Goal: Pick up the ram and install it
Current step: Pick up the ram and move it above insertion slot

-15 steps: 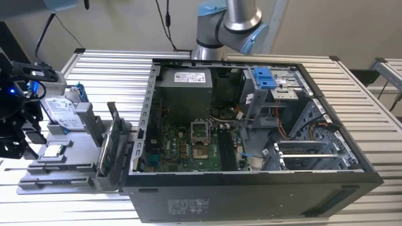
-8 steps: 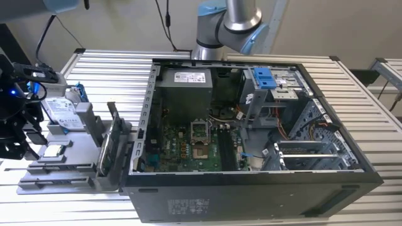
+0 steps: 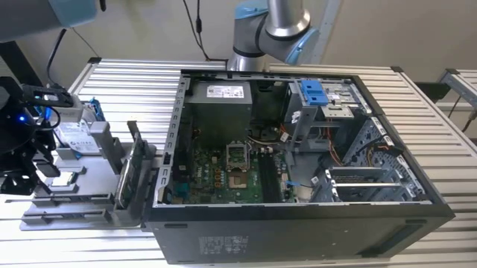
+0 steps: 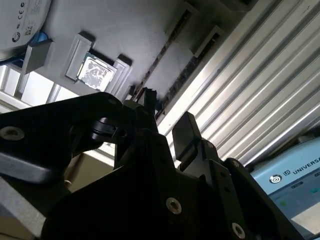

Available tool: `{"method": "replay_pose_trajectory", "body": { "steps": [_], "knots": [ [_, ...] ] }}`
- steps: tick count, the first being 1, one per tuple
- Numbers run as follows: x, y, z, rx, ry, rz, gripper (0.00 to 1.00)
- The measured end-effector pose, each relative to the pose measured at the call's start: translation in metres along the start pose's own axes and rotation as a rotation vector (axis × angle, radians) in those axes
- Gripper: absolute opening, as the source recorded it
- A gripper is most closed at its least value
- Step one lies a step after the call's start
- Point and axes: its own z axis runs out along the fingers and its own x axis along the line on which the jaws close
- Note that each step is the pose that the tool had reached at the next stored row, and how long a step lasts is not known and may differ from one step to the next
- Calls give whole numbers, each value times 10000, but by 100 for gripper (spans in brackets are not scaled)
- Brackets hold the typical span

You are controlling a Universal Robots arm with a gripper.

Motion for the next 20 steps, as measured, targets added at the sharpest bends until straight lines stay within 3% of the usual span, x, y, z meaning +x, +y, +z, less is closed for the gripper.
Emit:
{"method": "replay_pose_trajectory", "body": {
  "steps": [20],
  "knots": [
    [47,-10,343,93,7,-22,42]
  ]
}}
